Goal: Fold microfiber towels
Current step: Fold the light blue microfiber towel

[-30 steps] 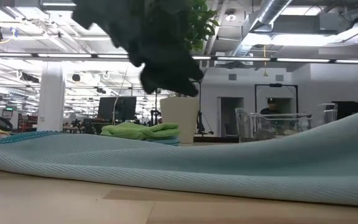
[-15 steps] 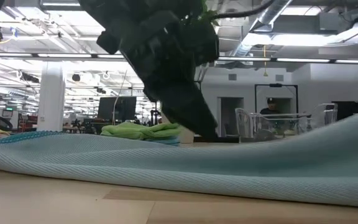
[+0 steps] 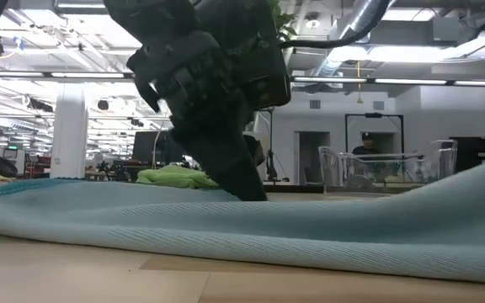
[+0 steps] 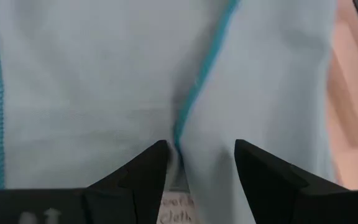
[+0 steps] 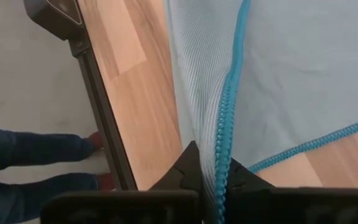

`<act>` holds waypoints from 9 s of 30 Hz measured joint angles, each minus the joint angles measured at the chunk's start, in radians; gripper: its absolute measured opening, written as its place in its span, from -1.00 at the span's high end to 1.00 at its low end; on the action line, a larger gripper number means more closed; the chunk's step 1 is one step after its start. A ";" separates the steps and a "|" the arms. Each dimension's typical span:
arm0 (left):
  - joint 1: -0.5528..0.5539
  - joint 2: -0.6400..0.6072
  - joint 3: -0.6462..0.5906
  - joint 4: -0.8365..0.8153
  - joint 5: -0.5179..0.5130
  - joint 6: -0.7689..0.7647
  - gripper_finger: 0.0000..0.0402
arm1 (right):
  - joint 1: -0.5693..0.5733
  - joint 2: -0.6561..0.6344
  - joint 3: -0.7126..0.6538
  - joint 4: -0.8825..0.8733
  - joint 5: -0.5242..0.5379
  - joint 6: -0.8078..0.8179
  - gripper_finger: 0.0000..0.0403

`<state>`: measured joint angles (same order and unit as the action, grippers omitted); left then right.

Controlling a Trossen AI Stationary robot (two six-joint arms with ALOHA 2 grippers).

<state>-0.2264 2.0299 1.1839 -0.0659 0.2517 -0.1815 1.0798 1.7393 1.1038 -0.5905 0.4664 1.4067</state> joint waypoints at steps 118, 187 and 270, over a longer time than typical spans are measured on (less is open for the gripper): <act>-0.155 -0.405 -0.052 -0.585 -0.417 -0.585 1.00 | -0.387 -0.134 -0.157 -0.205 -0.190 -0.366 0.89; -0.262 -0.405 -0.144 -0.566 -0.469 -0.931 -0.32 | -0.421 -0.173 -0.315 0.143 -0.229 0.047 0.25; -0.440 -0.248 -0.158 -0.484 -0.548 -1.075 1.00 | -0.108 -0.243 -0.096 -0.137 0.108 -0.048 -0.03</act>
<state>-0.6666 1.7821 1.0264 -0.5503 -0.2965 -1.2567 0.9714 1.4959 1.0077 -0.7279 0.5739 1.3582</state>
